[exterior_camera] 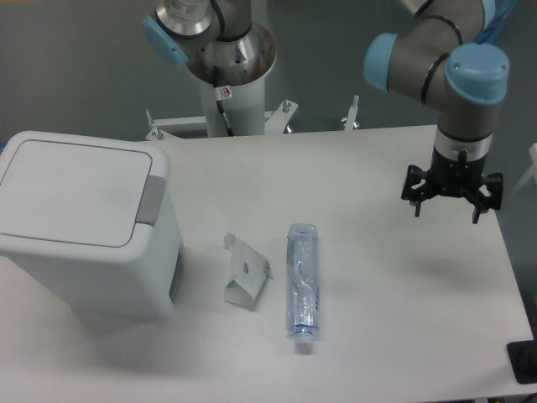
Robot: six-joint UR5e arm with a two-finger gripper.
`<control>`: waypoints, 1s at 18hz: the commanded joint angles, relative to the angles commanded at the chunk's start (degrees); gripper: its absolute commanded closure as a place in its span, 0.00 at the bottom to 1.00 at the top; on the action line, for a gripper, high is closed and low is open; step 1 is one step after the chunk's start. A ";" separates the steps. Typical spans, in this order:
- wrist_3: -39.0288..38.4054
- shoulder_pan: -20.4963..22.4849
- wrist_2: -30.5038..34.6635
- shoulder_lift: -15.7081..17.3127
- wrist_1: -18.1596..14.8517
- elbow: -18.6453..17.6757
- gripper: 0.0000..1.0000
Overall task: Open the trash can
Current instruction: 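Move the open gripper toward the grey tab on the trash can lid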
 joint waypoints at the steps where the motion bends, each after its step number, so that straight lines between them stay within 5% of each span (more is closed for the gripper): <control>1: -1.67 -0.35 -1.49 1.49 0.00 -0.97 0.00; 8: -10.99 -2.46 -8.18 8.88 -0.17 -3.53 0.00; 13: -21.08 -8.69 -8.36 11.44 -0.09 -3.26 0.00; 18: -30.32 -12.65 -15.55 14.51 -0.09 -3.17 0.00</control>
